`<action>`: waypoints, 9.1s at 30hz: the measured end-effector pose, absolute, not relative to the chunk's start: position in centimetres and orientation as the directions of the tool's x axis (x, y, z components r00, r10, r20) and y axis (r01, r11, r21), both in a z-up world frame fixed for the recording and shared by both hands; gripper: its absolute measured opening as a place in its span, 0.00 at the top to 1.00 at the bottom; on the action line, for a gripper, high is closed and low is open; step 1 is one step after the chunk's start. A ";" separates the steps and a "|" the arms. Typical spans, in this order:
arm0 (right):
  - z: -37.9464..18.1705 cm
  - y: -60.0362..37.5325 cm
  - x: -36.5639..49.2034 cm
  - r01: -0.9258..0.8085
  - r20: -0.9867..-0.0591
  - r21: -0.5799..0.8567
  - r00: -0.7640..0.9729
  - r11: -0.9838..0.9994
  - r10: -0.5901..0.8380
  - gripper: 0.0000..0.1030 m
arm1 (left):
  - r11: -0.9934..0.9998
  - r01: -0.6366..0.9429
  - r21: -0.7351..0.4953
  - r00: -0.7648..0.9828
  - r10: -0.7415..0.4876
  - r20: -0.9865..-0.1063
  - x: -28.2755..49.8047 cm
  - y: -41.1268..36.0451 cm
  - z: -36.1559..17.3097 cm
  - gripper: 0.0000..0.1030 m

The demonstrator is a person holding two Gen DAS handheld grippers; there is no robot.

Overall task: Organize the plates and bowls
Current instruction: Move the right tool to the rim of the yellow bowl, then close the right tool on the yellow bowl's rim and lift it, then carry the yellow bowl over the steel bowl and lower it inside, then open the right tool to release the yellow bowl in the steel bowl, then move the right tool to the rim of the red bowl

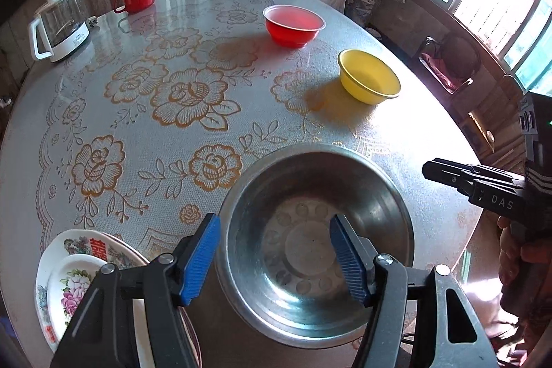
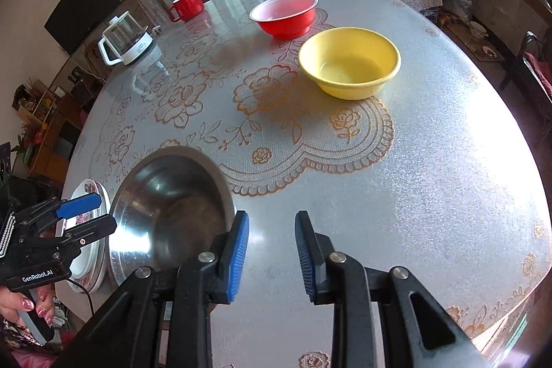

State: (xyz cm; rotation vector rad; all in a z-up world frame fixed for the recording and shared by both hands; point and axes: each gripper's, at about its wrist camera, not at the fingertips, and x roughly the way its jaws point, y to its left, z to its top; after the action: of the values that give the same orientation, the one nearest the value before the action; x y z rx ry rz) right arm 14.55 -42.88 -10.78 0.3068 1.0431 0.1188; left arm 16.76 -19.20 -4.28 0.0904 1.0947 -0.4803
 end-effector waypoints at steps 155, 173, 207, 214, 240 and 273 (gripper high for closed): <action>-12.3 -36.3 16.7 -0.115 -0.867 0.367 0.316 0.923 0.385 0.88 | 0.939 0.272 -0.212 0.258 -0.283 -0.924 15.2 -19.2 -9.2 0.88; -13.9 -35.5 17.4 -0.100 -0.899 0.334 0.266 0.937 0.349 0.88 | 0.945 0.302 -0.122 0.303 -0.216 -0.928 15.8 -19.8 -10.0 0.86; -12.5 -34.1 17.3 -0.155 -0.939 0.146 0.289 0.977 0.187 0.85 | 0.931 0.365 -0.025 0.336 -0.157 -0.929 15.8 -20.5 -10.5 0.79; -12.5 -33.9 17.4 -0.167 -0.940 0.131 0.293 0.977 0.176 0.86 | 0.928 0.371 -0.043 0.356 -0.184 -0.916 15.7 -20.0 -9.0 0.73; -8.2 -40.2 18.6 -0.081 -0.858 0.198 0.468 0.977 0.213 0.77 | 0.938 0.330 -0.110 0.443 -0.256 -0.859 19.9 -19.7 -3.6 0.36; -9.9 -51.2 39.3 0.032 -0.800 0.353 0.528 0.935 0.285 0.65 | 0.984 0.122 -0.127 0.425 -0.168 -0.889 33.5 -25.8 -5.0 0.21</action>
State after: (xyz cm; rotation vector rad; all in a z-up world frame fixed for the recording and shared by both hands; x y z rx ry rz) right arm 39.27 -51.17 -9.89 0.3458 1.0079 0.1548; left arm 33.52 -25.81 -5.01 -0.0459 1.1169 -0.1810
